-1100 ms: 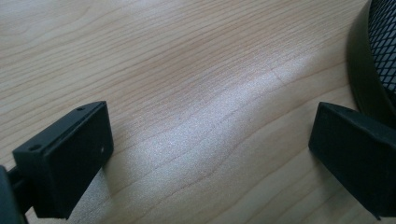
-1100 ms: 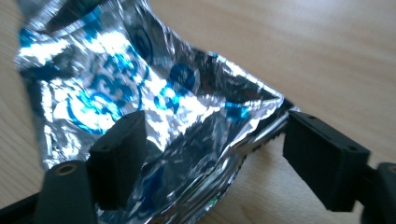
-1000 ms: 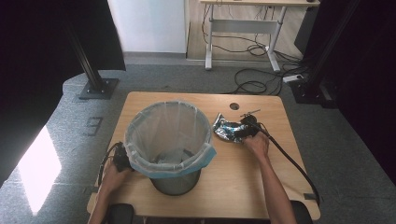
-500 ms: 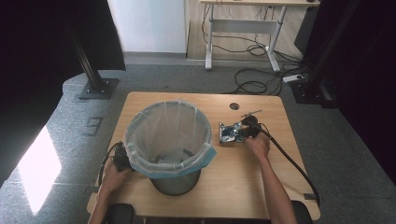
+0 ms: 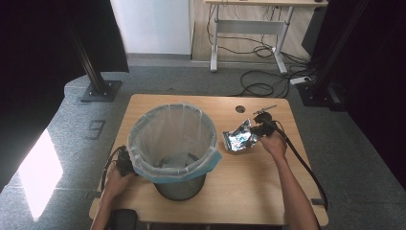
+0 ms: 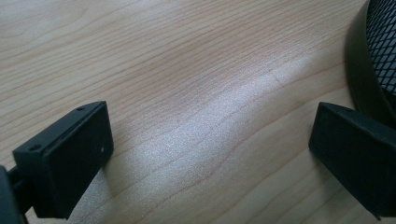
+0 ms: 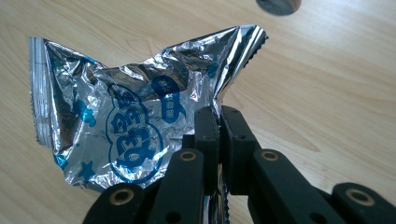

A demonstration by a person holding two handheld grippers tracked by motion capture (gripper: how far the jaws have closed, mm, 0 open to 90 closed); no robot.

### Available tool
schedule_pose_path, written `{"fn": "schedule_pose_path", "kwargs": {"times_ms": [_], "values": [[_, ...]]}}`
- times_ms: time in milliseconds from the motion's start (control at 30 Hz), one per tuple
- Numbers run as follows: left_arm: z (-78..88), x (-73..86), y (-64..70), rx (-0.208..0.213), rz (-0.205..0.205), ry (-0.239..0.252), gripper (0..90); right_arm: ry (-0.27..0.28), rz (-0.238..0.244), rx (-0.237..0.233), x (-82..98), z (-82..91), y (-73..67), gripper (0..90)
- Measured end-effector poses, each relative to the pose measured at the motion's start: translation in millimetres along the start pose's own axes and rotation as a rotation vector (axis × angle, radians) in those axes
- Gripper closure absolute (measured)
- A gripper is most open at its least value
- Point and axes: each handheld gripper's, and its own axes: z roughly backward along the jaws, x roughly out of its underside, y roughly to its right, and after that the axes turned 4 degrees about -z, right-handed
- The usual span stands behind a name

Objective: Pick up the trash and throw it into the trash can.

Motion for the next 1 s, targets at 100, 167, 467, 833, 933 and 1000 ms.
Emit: {"fn": "schedule_pose_path", "kwargs": {"times_ms": [100, 167, 467, 833, 933, 1000], "values": [[0.0, 0.0, 0.0, 0.0, 0.0, 0.0, 0.0, 0.014, 0.004, 0.001, -3.3, 11.6, 0.2, 85.5], [0.0, 0.0, 0.1, 0.0, 0.001, 0.0, 0.0, 0.02, 0.015, 0.005, -6.4, 19.2, -0.9, 85.5], [0.0, 0.0, 0.5, -0.002, 0.002, 0.0, 0.0, 0.037, 0.072, -0.007, -23.2, 52.1, -11.8, 85.1], [-0.5, 0.2, 1.1, -0.009, 0.004, 0.006, 0.0, 0.063, 0.061, -0.058, -38.7, 86.0, -13.0, 85.0], [-0.5, 0.2, 1.1, -0.01, 0.004, 0.006, 0.0, 0.069, 0.065, -0.075, -44.5, 95.4, -14.1, 85.0], [-0.5, 0.2, 1.1, -0.009, 0.004, 0.006, 0.0, 0.073, 0.071, -0.082, -48.7, 101.9, -16.1, 85.0]]}}
